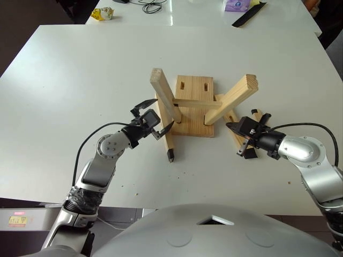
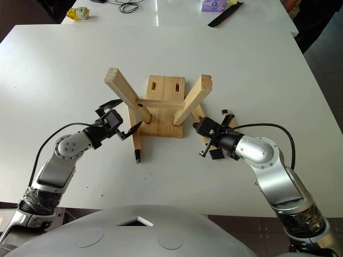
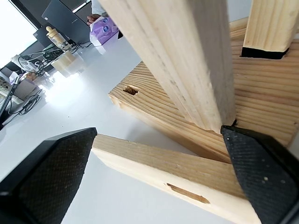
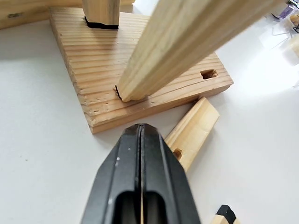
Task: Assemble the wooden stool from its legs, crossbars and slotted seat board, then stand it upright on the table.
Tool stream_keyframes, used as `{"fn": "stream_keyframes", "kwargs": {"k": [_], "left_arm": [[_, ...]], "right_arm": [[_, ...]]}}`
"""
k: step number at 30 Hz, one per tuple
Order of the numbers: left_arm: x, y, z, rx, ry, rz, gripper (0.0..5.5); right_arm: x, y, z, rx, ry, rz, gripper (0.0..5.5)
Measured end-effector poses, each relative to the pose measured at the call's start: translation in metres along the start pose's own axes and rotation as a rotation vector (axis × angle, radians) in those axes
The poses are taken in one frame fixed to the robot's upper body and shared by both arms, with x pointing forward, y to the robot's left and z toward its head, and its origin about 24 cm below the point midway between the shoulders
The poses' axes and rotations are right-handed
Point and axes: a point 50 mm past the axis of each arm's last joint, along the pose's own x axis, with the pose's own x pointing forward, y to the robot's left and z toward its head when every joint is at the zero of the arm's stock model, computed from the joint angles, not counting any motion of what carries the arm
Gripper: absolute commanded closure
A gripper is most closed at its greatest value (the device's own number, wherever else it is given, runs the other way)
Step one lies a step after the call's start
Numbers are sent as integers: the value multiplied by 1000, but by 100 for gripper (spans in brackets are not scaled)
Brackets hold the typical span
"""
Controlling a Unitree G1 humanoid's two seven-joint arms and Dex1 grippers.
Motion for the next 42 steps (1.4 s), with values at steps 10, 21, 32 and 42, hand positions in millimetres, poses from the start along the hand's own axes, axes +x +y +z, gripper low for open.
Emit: {"fn": "stream_keyframes", "kwargs": {"k": [10,21,32,42], "left_arm": [[3,-4,-3,-9,-4,-3,58],[17,0,-6,-10,-1,-19,58],[20,-3,-9,-41,-15,-4,58],[25,-3,-18,-119,-48,42,58]], "right_arm": [[-4,0,5,-27,-28,48,548],[4,12,8,-34,-49,107,548],[6,9,22,-48,-120,100,548],[9,5,36,-43,-202,117,548]]}}
